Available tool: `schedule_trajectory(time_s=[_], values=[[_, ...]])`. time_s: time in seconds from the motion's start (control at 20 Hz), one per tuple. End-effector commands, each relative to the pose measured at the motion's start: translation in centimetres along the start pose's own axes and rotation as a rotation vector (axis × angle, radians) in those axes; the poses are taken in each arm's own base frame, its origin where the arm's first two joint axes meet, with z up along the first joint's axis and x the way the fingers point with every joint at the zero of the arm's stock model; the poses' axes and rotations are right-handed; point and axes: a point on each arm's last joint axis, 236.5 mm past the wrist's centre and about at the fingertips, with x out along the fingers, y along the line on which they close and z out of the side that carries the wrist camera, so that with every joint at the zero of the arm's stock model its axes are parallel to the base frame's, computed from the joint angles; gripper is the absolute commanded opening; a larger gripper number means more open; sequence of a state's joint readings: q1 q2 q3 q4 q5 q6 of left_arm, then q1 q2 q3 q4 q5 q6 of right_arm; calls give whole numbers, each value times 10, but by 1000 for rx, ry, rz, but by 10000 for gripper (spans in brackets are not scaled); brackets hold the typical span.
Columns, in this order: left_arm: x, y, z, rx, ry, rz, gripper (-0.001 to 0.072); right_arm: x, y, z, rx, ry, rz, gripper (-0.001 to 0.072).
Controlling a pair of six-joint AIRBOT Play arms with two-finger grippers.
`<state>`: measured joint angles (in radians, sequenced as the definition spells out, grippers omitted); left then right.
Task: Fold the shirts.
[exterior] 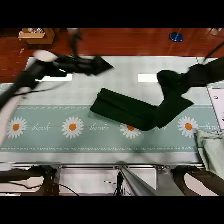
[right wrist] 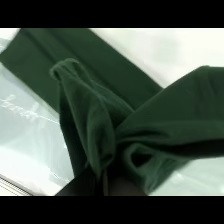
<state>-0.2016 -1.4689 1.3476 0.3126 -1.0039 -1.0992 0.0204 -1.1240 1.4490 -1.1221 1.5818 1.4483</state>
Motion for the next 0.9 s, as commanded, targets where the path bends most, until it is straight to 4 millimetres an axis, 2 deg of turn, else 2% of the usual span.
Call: schedule_trajectory(time_s=[0.0,0.05,0.15,0.25,0.35,0.4,0.45,0.5,0.55,0.6,0.65,0.7,0.75,0.85], values=[[-106,-12,49,86,-166,75,17,61,33,12,-29,-40,56,23],[-131,-20,55,108,-206,87,16,82,46,16,-45,-43,71,23],[-168,-34,60,147,-258,107,17,124,74,26,-80,-52,102,23],[-192,-48,58,181,-284,121,17,168,106,29,-97,-56,142,23],[-204,-60,53,206,-294,125,17,212,137,23,-84,-42,187,25],[-206,-66,50,213,-290,122,17,231,154,19,-82,-43,213,128],[-206,-70,46,222,-280,116,17,247,172,15,-65,-48,248,394],[-205,-73,42,226,-266,111,17,256,182,13,-53,-52,270,528],[-205,-73,39,227,-253,112,17,257,186,12,-51,-53,275,532],[-204,-72,37,227,-245,115,17,254,183,11,-56,-44,269,532],[-204,-69,36,228,-239,126,17,245,169,10,-75,-26,241,532],[-204,-66,35,230,-233,140,18,233,147,9,-101,-1,186,532],[-205,-62,35,233,-228,157,18,214,112,7,-119,31,94,531],[-206,-52,32,240,-213,200,19,163,26,4,-114,82,-131,532]])
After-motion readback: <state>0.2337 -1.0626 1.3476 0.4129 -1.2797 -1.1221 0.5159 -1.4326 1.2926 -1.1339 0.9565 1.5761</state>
